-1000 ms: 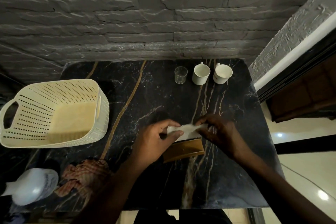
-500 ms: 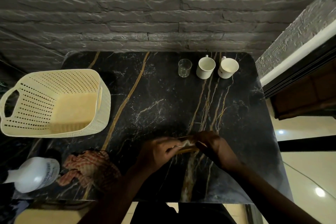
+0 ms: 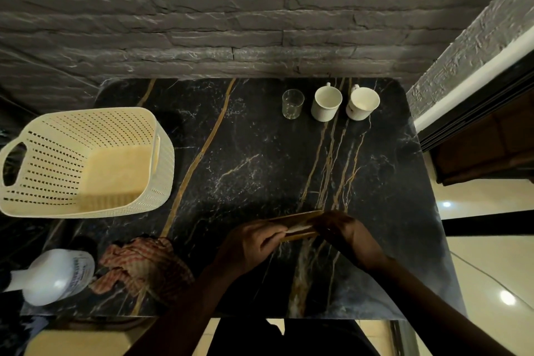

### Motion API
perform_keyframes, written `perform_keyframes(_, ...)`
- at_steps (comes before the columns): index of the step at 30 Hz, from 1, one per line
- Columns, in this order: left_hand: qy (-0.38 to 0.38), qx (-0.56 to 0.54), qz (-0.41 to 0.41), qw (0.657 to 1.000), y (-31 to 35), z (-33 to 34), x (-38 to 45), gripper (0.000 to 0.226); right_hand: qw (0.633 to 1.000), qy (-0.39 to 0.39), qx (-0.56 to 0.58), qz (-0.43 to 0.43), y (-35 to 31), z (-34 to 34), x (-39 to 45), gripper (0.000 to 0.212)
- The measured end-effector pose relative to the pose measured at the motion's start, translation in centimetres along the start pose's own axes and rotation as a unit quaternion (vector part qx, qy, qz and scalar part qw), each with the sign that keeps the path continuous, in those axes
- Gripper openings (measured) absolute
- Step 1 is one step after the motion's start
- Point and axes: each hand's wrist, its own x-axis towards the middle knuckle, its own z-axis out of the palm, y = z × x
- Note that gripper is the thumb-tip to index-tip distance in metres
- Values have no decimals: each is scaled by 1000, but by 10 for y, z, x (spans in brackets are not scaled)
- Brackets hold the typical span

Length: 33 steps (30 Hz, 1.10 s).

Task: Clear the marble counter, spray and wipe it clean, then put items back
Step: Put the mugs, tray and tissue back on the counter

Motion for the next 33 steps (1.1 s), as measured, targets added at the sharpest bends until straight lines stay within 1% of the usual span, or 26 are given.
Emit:
perform_keyframes(2, -7, -5, 2, 1000, 0, 0, 0, 28, 1000, -8, 9, 10, 6, -1, -3, 23)
perform_keyframes(6, -4, -16, 9, 1000, 2, -1, -1, 30, 1000, -4, 0, -7, -1, -6, -2, 24)
perform_keyframes(10, 22, 7, 30, 999, 3, -2, 1, 31, 999, 30, -36, -26, -11, -13, 3, 35)
perform_keyframes(12, 44, 20, 32, 998, 3, -4, 5, 36, 998, 37, -38, -39, -16, -17, 9, 37)
perform_keyframes(15, 61, 64, 28, 996, 5, -7, 13, 52, 997, 13, -60, -53, -16, -17, 19, 45)
perform_keyframes(17, 37, 90, 10, 995, 6, -9, 18, 67, 994, -15, -93, -51, -8, -12, 22, 52)
perform_keyframes(19, -19, 111, -15, 994, 7, -11, 23, 82, 992, -41, -111, -41, 0, -6, 22, 59)
perform_keyframes(21, -80, 123, -38, 988, 6, -10, 26, 89, 992, -52, -115, -27, 3, -2, 22, 61)
perform_keyframes(23, -118, 115, -63, 984, 6, -8, 26, 87, 993, -51, -106, -17, 2, 3, 22, 60)
perform_keyframes(27, -133, 97, -98, 981, 8, -4, 26, 70, 996, -50, -69, 6, 6, 6, 22, 53)
perform_keyframes(29, -138, 94, -112, 980, 11, -6, 27, 68, 998, -43, -35, 10, 4, 0, 21, 50)
perform_keyframes(33, -132, 65, -148, 978, 24, -10, 37, 67, 1000, 21, -7, 12, -9, -20, 21, 52)
